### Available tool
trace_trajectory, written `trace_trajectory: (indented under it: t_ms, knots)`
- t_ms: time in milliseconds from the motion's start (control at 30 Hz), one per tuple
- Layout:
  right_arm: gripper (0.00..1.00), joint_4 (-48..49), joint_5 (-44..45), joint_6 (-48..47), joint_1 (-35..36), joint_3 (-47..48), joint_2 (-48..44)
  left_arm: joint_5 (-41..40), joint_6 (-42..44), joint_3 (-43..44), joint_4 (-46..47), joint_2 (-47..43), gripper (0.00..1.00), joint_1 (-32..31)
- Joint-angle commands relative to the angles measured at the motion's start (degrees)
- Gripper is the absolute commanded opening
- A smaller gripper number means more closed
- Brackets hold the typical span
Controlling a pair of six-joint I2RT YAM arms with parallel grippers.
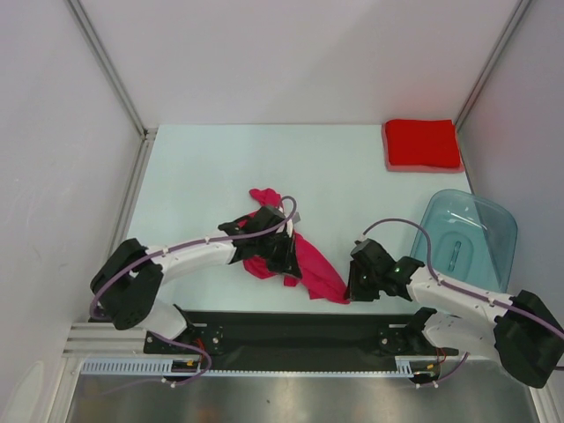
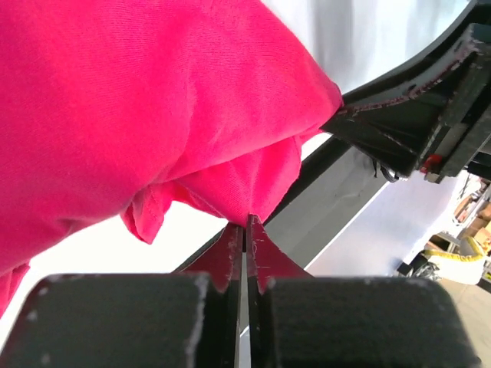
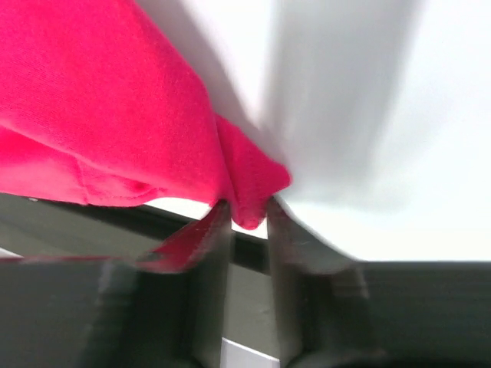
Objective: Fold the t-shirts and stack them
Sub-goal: Flatten the tshirt out
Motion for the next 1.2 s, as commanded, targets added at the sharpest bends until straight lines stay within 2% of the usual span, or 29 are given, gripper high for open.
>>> trace_trajectory:
  t_ms: [0,33,200,300,400,433,467,633,800,833,900,1167]
  knots:
    - [0.2,-0.5,1.74,-1.59,-0.15,2.46,-1.11,-1.61,1.39,3.77,-2.61,-4.49,0.0,-0.28]
    - [0.0,-1.3,2.27,-2.72,-0.15,3.43,-1.9,-2.57,2.1,4.56,-3.76,-5.55,0.0,-0.28]
    - [0.0,-10.42,9.21,-6.15,-0.06,13.96,-7.52,-11.1,7.01,12.65,-12.9,-13.8,0.0,0.33]
    - [0.0,-13.94,13.34,-9.49,-0.15,23.9,-8.5,-15.41,10.17,18.18,-16.42,-18.46,0.0,1.73]
    - [0.0,-15.45,17.55,-13.1,-0.15,36.88,-8.15,-17.52,14.21,26.6,-19.15,-21.37,0.0,2.88]
    - [0.0,-15.28,17.57,-13.97,-0.15,39.1,-7.98,-17.87,15.45,26.63,-19.15,-21.73,0.0,2.97]
    - [0.0,-14.5,18.44,-15.46,-0.15,41.04,-7.72,-18.05,16.86,30.46,-19.94,-22.16,0.0,2.97]
    - [0.0,-12.21,15.73,-21.09,-0.15,55.19,-4.29,-20.25,25.73,43.22,-23.19,-23.4,0.0,2.97]
    - [0.0,-9.13,5.11,-24.88,1.87,70.28,0.28,-18.59,31.72,57.02,-24.87,-25.94,0.0,2.97]
    - [0.0,-9.22,1.09,-25.06,3.61,72.42,1.15,-17.8,32.16,59.04,-25.65,-26.47,0.0,2.97]
    - [0.0,-10.35,-0.88,-25.23,6.25,78.81,3.79,-17.62,33.3,65.02,-26.62,-28.05,0.0,2.97]
    - [0.0,-6.41,0.34,-24.18,27.59,88.86,10.82,-22.0,33.92,80.67,-30.32,-32.98,0.0,2.97]
